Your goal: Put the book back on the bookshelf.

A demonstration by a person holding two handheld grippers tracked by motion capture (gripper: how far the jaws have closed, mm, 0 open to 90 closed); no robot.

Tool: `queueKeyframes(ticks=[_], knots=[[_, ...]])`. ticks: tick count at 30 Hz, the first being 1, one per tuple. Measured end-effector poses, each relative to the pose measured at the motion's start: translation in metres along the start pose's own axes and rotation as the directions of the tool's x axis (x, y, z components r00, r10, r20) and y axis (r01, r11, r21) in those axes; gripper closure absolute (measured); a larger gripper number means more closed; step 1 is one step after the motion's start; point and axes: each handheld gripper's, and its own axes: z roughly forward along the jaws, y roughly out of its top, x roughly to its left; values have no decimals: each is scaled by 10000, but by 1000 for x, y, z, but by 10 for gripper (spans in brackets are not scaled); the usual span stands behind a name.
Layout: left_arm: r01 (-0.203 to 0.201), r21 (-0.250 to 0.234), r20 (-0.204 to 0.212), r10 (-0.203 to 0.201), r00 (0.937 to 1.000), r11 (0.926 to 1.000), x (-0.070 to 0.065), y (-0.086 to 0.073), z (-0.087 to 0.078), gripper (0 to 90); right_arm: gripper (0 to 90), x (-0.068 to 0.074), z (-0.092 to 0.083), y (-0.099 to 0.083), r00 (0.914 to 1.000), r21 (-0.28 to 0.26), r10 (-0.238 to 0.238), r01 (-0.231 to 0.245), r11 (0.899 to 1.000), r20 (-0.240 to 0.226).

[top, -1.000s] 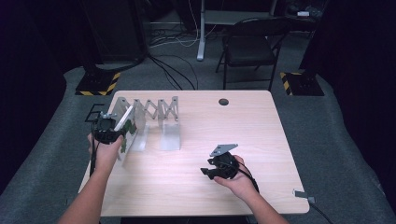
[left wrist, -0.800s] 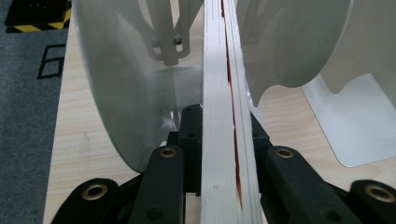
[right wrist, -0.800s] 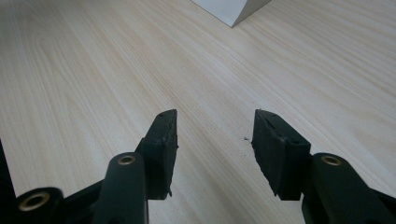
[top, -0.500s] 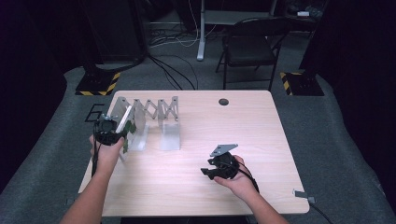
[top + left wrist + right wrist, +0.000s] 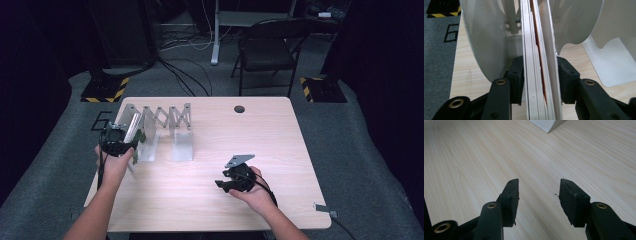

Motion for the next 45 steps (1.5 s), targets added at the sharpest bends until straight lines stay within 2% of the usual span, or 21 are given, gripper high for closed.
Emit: queueKeyframes(ticks=[3,4,5,8,16,22,31,36,45], knots=[[1,-67,36,-1,10000,10000,1,1,-6,580,504,0,0,0,10000,6,-55,55,10000,13],[12,-75,85,-11,10000,10000,1,2,-8,580,504,1,0,0,10000,42,76,-76,10000,-3],[-34,-207,108,36,9999,9998,1,4,-12,569,503,0,0,0,10000,21,-76,76,10000,23],[-101,-247,130,104,9999,9996,0,7,-18,557,503,0,1,0,10000,-24,-86,86,10000,36],[-250,-386,191,257,9995,9989,0,14,-33,548,503,0,1,0,10000,26,-39,39,10000,30],[-394,-565,420,418,9982,9976,-3,21,-48,549,503,1,2,0,10000,-70,-37,38,10000,59],[-649,-643,643,690,9955,9958,-10,27,-59,549,503,1,1,0,10000,37,-31,31,10000,67],[-709,-521,821,750,9938,9961,-13,29,-64,551,503,0,0,0,10000,16,-15,15,10000,37],[-756,-677,1017,823,9914,9948,-15,31,-70,552,502,1,0,0,10000,-24,36,-36,10000,25]])
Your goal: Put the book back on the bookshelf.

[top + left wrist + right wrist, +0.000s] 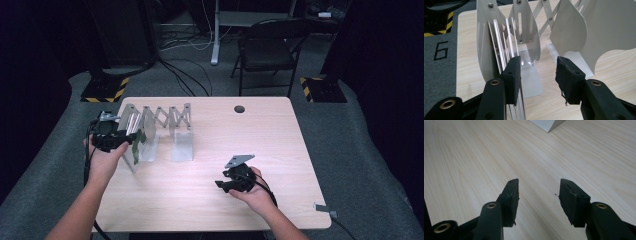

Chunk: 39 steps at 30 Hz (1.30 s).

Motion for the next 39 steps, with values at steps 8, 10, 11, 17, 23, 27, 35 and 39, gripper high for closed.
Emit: queueKeyframes(ticks=[8,10,11,17,23,27,35,39], knots=[[-175,-93,346,178,9992,9998,-8,-1,-6,551,502,0,0,0,10000,-15,-13,13,10000,32],[-240,-113,409,245,9989,9996,-10,-2,-8,550,502,-1,-1,0,10000,10,-48,48,10000,12],[-266,-116,454,271,9986,9996,-11,-2,-9,550,502,-1,-1,0,10000,4,-31,31,10000,37],[-552,-112,872,560,9946,9984,-21,-3,-13,552,501,-1,-1,0,10000,7,-20,20,10000,37],[-810,-119,1165,819,9898,9966,-32,-3,-15,550,501,-1,0,-1,10000,-54,-2,2,10000,23],[-1148,-165,1508,1160,9817,9933,-45,-4,-14,549,501,-1,-1,-1,10000,-61,48,-47,10000,33],[-1747,-213,2146,1752,9609,9844,-64,-14,-11,549,501,-2,-2,-1,10000,30,26,-26,10000,1],[-2111,-168,2434,2088,9472,9773,-72,-22,-8,549,501,-2,-1,-1,10000,41,19,-19,10000,25]])
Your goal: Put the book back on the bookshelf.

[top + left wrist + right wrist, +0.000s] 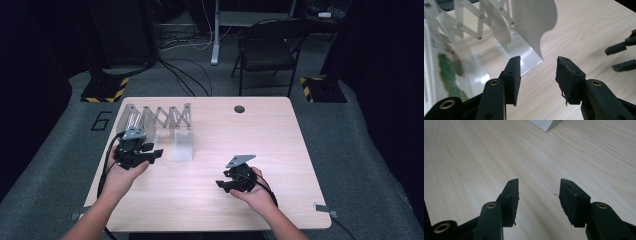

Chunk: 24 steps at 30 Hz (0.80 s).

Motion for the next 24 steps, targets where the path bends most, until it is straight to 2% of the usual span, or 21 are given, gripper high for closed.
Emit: queueKeyframes(ticks=[6,10,12,13,16,20,24], knots=[[-321,-119,425,326,9986,9994,-9,-13,7,547,501,0,0,0,10000,-2,-16,16,10000,15],[-441,-85,653,446,9969,9990,-12,-24,14,546,501,0,1,0,10000,2,36,-36,10000,51],[-305,-102,750,312,9967,9995,-13,-31,18,546,501,0,1,0,10000,5,2,-2,10000,35],[-390,-78,816,395,9959,9992,-13,-34,19,547,501,0,1,0,10000,15,3,-3,10000,43],[-598,-96,825,604,9948,9982,-16,-45,25,547,501,0,2,-1,9999,-171,47,-44,9998,131],[-489,-212,930,507,9944,9986,-18,-54,28,545,501,0,2,-1,9999,-172,14,-12,9999,133],[-617,-87,908,622,9939,9981,-18,-65,34,536,501,0,1,-1,10000,-32,-25,25,10000,75]])
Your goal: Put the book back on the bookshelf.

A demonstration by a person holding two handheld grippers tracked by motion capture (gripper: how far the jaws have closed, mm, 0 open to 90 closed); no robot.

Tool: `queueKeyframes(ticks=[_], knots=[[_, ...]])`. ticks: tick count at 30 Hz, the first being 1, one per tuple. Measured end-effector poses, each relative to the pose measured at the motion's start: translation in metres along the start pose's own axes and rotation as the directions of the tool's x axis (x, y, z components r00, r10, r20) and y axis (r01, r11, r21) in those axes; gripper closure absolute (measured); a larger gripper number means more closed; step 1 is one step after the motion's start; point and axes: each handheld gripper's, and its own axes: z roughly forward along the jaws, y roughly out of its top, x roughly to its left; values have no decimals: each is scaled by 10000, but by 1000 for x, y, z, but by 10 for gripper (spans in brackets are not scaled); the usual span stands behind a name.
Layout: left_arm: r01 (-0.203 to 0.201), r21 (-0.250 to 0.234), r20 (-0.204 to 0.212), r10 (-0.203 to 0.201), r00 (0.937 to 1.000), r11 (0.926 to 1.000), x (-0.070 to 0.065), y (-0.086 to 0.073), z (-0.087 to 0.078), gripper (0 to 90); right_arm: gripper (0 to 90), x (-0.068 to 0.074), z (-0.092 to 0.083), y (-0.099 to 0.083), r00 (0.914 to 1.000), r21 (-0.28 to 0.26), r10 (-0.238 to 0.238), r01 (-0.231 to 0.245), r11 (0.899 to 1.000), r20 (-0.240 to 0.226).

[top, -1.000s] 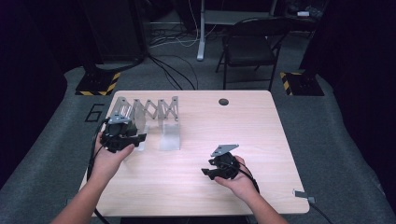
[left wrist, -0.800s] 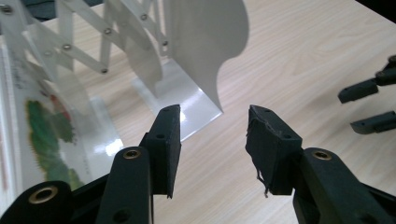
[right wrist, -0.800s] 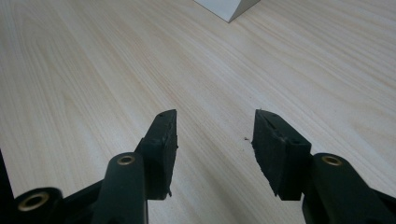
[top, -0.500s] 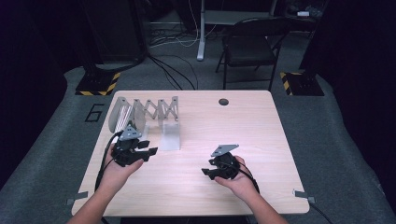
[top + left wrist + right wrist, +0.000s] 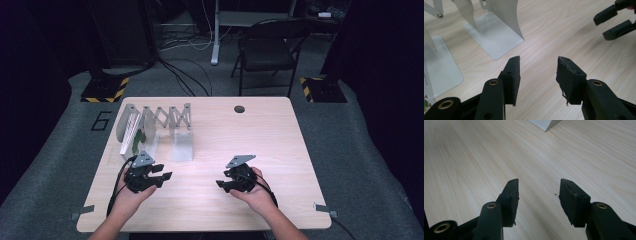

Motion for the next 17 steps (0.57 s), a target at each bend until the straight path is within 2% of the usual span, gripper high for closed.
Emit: queueKeyframes(ticks=[5,8,9,11,15,17], knots=[[44,-69,-160,-46,9999,10000,3,-15,9,517,501,1,2,0,10000,5,66,-66,10000,-13],[150,-42,-162,-150,9998,9999,5,-19,12,514,501,1,3,-1,10000,-117,67,-66,9999,39],[240,-72,-169,-241,9996,9997,6,-21,12,509,501,0,2,-1,10000,57,71,-71,10000,-27],[366,-200,-233,-370,9990,9991,8,-25,14,505,501,0,1,-1,10000,53,64,-64,10000,-18],[307,39,-364,-305,9989,9995,12,-33,17,500,501,-2,2,-3,9999,-31,101,-101,9999,9],[423,80,-399,-419,9983,9991,14,-36,19,500,501,-4,1,-4,9999,9,126,-126,9999,-25]])
